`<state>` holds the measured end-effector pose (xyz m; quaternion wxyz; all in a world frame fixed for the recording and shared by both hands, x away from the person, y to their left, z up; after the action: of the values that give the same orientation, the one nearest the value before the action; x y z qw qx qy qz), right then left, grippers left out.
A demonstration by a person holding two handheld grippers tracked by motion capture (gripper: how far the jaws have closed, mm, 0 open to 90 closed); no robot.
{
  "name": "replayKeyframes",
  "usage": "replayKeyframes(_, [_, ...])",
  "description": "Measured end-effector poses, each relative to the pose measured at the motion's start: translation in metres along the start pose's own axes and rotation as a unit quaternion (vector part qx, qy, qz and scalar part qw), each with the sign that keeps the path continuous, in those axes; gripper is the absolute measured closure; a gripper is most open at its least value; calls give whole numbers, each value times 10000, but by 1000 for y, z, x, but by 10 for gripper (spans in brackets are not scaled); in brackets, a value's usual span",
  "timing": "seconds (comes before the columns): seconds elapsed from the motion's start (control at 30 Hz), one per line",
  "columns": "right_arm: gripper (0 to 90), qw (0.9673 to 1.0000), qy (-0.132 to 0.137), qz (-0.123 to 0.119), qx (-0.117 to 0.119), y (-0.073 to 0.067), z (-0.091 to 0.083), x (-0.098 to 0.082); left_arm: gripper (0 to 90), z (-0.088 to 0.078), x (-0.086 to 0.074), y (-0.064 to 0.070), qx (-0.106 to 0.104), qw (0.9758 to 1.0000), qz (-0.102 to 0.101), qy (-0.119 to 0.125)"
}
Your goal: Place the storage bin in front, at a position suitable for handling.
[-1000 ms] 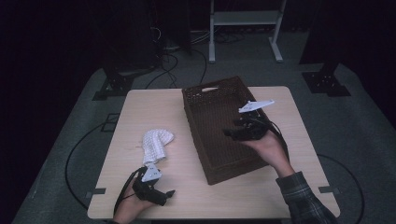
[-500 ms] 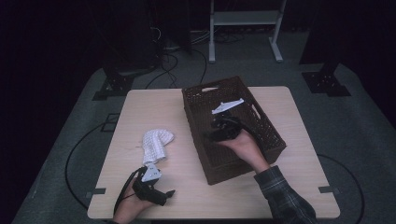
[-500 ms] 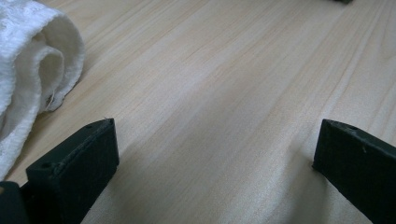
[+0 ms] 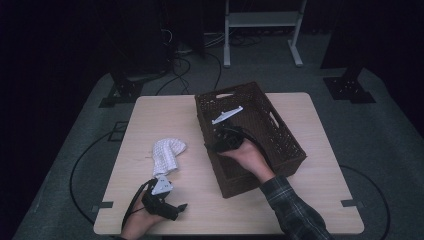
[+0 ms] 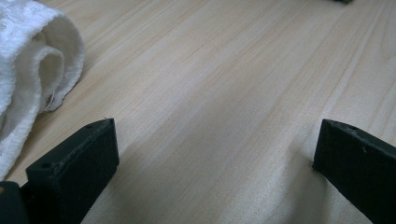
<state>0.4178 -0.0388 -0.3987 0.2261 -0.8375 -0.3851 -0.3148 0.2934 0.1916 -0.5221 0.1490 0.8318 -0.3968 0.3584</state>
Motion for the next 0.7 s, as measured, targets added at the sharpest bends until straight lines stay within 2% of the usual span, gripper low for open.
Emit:
replayKeyframes(0.17, [516, 9999, -137, 4, 5, 1, 7, -1, 0, 0, 0, 0, -2, 10000, -1, 1])
replayKeyframes(0.23, [575, 9998, -204, 22, 0, 1, 10, -2, 0, 0, 0, 0, -1, 10000, -1, 0])
replayKeyframes(0.5, [599, 9997, -240, 19, -29, 0, 9, -2, 0, 0, 0, 0, -1, 10000, 0, 0])
replayKeyframes(0.7, [618, 9994, -334, -73, -39, 1, 3, -5, 0, 0, 0, 0, -1, 10000, 4, 1])
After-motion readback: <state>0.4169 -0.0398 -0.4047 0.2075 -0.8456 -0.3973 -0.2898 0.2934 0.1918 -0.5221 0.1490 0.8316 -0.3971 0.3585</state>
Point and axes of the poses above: each handheld gripper's, and its own axes: z roughly forward along the jaws, x roughly out of its top, y roughly to its right, the point moved 3 cm from there along z, roughly forward along the jaws, and after that the axes turned 2 degrees about x, right-handed, at the moved point
